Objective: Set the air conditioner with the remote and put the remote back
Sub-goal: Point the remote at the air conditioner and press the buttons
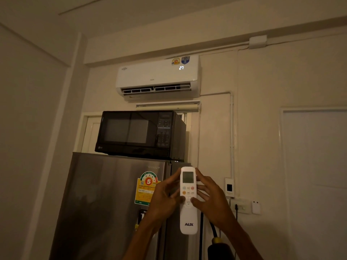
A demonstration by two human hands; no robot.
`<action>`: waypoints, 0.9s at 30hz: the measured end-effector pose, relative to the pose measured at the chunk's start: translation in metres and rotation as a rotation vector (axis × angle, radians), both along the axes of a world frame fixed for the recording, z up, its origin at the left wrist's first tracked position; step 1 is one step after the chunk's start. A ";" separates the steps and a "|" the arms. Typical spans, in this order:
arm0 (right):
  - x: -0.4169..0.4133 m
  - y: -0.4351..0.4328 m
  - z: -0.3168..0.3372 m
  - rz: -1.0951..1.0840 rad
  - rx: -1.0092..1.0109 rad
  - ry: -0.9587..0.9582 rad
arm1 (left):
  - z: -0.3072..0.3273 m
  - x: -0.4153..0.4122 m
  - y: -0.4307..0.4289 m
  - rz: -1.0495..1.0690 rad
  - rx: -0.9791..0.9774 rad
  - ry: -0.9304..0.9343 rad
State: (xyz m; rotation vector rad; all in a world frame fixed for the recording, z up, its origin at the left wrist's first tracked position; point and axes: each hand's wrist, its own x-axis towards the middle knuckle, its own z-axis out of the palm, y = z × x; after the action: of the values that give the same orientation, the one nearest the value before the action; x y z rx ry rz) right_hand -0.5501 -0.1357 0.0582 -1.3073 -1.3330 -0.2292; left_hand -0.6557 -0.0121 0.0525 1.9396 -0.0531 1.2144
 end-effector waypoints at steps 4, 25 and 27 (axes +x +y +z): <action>0.010 0.002 0.002 0.007 -0.016 0.004 | 0.001 0.008 0.003 0.001 -0.003 0.008; 0.090 0.013 0.005 0.046 -0.016 0.023 | 0.006 0.080 0.013 -0.006 -0.011 0.026; 0.102 0.014 0.004 0.052 -0.017 0.019 | 0.006 0.090 0.012 -0.002 -0.019 0.031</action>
State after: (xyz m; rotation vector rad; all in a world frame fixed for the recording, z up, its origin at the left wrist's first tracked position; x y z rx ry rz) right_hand -0.4480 -0.1215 0.0626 -1.2840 -1.3535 -0.1693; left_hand -0.5653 -0.0003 0.0581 1.9414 -0.0274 1.1788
